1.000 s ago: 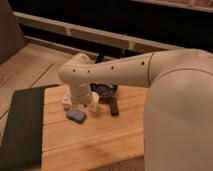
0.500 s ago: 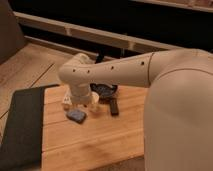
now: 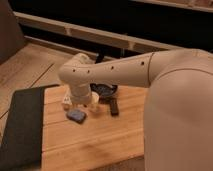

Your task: Pick up the ceramic cup

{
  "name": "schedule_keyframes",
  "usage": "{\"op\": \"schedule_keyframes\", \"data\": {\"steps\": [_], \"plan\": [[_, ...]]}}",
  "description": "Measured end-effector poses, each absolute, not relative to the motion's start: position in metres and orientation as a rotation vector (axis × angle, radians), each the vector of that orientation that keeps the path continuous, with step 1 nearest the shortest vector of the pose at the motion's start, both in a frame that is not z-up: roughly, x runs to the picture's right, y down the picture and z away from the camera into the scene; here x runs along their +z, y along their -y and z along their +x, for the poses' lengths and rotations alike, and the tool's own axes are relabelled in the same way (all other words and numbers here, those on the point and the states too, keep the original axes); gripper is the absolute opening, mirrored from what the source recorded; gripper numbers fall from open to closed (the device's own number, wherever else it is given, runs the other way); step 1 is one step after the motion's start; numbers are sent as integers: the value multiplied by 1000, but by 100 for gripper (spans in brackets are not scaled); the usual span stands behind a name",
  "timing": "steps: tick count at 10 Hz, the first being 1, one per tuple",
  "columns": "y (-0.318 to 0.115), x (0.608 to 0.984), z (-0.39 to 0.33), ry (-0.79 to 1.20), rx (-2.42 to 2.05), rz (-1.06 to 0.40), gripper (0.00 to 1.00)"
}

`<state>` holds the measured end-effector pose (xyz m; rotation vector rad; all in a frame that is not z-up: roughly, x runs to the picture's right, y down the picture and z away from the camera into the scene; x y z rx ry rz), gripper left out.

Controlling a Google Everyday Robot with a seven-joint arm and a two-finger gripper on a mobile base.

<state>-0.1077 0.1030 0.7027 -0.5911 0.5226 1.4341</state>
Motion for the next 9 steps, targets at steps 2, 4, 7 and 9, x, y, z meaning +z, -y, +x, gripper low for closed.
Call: {"op": "schedule_keyframes", "data": {"steps": [2,4,7,9], "plan": [[-103,703,-108,-523,1434,-591,65],[-103,703,-108,-522,1434,-591,65],[-63,720,-96,-454,1421,-540,65],[-26,729,-91,-372,1388,-492,65]]}}
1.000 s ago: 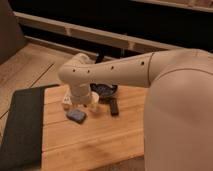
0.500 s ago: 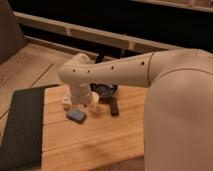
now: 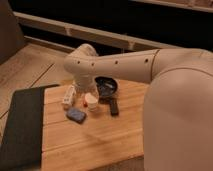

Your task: Pick up the ceramic cup

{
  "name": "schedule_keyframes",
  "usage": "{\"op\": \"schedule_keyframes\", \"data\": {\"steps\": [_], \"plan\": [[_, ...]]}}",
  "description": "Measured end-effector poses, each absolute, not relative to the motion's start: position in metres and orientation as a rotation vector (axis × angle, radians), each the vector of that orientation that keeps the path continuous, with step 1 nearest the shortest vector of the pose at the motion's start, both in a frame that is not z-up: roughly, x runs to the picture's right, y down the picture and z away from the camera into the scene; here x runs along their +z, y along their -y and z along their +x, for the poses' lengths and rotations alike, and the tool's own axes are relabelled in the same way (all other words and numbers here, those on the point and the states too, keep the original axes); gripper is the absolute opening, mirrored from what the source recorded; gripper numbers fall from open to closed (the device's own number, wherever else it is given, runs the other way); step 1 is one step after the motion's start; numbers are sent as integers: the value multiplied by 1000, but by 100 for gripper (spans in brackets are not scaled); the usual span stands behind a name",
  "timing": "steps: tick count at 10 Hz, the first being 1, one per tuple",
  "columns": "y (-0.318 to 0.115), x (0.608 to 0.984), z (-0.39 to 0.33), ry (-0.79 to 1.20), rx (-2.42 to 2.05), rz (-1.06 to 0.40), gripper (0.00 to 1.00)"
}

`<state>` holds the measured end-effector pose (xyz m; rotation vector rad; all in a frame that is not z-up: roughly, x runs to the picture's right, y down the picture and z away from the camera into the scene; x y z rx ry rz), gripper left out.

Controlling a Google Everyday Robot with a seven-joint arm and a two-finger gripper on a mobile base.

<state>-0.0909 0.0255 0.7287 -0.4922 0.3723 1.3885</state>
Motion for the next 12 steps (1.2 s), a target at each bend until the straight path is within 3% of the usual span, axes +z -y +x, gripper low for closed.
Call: {"op": "schedule_keyframes", "data": {"steps": [5,12], "plan": [[18,744,-52,-245,1375,-459,65],[5,757,-42,-294,1361,-453,65]]}}
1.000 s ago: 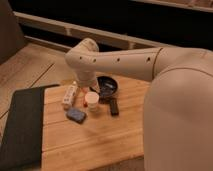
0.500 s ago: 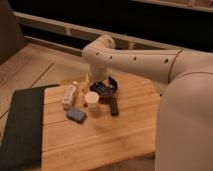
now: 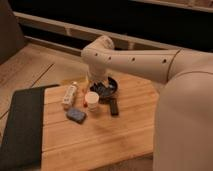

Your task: Pick up the ceramic cup

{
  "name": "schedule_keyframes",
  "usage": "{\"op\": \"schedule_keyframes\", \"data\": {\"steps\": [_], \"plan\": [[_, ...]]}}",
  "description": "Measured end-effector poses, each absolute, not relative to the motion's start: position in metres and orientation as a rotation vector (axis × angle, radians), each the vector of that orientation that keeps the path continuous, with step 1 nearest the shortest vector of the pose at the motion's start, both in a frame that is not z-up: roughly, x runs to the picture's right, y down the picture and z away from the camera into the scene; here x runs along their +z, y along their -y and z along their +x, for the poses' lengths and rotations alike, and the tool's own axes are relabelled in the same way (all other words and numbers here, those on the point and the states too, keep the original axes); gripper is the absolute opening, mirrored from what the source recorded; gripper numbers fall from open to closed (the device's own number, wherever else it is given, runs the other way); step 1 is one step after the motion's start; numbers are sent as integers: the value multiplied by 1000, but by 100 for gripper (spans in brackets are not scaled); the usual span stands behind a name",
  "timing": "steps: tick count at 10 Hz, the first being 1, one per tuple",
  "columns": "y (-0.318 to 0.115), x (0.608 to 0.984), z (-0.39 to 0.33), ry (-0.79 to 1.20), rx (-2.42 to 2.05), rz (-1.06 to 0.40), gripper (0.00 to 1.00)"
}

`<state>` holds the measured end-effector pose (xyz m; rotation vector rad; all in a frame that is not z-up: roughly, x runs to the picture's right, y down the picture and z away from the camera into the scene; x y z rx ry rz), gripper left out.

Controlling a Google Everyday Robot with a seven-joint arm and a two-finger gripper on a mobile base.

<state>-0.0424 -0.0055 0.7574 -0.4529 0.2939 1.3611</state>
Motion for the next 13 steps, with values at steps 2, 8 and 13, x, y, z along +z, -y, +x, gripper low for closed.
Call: {"op": "schedule_keyframes", "data": {"steps": [2,8,13], "plan": [[-3,771,-33,-356,1356,-441,65],[-32,824,-12,-546,1369,-494,65],[-46,864,-20,-639,1338,-567,65]]}}
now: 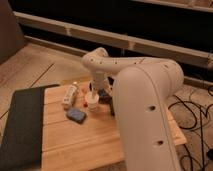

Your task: Pick up the ceramic cup

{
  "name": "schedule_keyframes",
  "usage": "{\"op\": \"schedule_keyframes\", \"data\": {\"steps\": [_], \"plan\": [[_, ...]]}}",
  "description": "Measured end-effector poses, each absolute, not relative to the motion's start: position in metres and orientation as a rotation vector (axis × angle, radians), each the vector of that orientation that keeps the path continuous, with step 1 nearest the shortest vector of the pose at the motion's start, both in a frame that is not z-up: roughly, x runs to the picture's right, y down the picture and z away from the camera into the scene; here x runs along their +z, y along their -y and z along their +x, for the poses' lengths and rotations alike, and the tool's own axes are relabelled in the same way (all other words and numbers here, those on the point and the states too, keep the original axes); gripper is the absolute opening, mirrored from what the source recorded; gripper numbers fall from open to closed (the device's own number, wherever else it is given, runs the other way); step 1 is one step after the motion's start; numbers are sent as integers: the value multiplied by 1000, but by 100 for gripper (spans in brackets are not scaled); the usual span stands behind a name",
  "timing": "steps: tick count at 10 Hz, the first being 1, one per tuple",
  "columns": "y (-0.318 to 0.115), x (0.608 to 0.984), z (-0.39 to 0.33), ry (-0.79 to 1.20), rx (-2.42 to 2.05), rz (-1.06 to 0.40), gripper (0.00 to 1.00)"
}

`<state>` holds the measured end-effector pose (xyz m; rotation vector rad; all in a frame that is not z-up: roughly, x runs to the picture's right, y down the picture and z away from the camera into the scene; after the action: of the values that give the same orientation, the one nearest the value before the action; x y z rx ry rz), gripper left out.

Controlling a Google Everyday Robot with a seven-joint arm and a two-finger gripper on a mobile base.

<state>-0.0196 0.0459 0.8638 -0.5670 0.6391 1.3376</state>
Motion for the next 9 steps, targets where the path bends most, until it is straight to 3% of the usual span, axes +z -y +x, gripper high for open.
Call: {"op": "schedule_keyframes", "data": {"steps": [1,6,7,9], "plan": [[-48,868,-21,-647,1334,-579,62],[-56,886,-36,-648,1288,-638,9],[-53,885,-41,-634,1284,-639,2],[-35,873,-58,-559,1291,-636,0]]}}
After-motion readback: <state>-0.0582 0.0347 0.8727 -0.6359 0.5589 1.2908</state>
